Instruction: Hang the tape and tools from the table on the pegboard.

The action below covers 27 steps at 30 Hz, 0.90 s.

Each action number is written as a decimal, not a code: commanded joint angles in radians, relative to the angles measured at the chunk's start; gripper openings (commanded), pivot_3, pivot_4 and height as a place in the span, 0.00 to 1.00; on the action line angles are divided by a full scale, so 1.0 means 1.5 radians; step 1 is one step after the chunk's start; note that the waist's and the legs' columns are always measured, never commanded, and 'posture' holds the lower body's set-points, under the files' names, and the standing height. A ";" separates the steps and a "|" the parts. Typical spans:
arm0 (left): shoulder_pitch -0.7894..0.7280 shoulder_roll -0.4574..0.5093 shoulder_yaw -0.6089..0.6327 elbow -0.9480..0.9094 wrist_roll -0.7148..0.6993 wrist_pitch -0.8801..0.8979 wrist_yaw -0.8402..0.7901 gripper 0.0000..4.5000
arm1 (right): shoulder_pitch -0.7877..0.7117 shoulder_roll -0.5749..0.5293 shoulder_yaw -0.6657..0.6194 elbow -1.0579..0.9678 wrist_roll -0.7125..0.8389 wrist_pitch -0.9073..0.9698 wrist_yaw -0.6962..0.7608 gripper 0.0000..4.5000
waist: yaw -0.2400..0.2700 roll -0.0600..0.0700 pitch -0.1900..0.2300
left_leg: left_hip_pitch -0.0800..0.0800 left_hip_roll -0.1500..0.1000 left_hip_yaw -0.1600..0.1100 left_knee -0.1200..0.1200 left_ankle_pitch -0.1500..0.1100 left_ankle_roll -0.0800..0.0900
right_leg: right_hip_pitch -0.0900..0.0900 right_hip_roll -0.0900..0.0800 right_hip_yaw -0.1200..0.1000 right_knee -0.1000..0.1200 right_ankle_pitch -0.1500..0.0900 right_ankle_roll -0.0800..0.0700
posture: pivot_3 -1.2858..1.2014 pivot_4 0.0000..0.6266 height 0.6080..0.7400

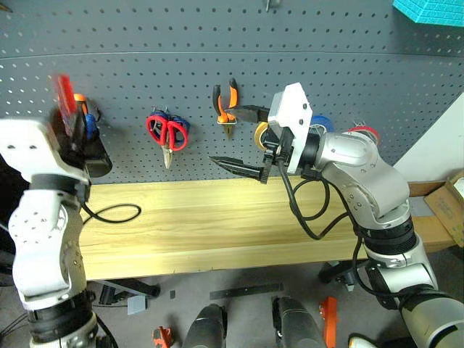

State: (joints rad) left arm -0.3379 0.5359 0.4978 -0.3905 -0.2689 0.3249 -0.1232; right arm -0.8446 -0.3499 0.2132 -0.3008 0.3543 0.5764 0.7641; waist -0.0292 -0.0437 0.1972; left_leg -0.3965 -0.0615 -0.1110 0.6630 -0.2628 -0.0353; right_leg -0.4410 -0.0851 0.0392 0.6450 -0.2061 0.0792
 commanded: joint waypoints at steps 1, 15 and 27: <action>-0.079 0.048 0.044 0.063 -0.011 -0.031 -0.002 0.19 | -0.013 0.000 -0.019 -0.007 0.001 -0.016 -0.004 1.00 | 0.000 0.000 0.000 | 0.000 0.000 0.000 0.000 0.000 0.000 | 0.000 0.000 0.000 0.000 0.000 0.000 | 0.52 0.16 1.00; -0.245 0.124 0.006 0.457 0.054 -0.291 -0.044 0.19 | -0.055 0.063 0.007 0.057 -0.040 -0.048 -0.040 1.00 | -0.005 -0.002 -0.002 | 0.000 0.000 0.001 0.000 0.000 -0.002 | -0.001 0.002 0.000 0.000 0.001 -0.001 | 0.51 0.17 1.00; -0.294 0.109 -0.035 0.626 0.085 -0.438 -0.026 0.19 | -0.056 0.087 0.019 0.068 -0.047 -0.054 -0.027 1.00 | -0.012 -0.003 -0.003 | 0.000 0.000 0.001 0.000 0.000 -0.002 | -0.002 0.002 0.000 0.001 0.001 -0.001 | 0.51 0.19 1.00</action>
State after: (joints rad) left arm -0.7587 0.6887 0.4417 0.5601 -0.1484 -0.2909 -0.1758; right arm -0.9169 -0.2204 0.2452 -0.1712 0.2864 0.5118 0.7190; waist -0.0470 -0.0475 0.1934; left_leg -0.3963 -0.0612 -0.1103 0.6630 -0.2622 -0.0383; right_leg -0.4434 -0.0827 0.0391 0.6462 -0.2050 0.0781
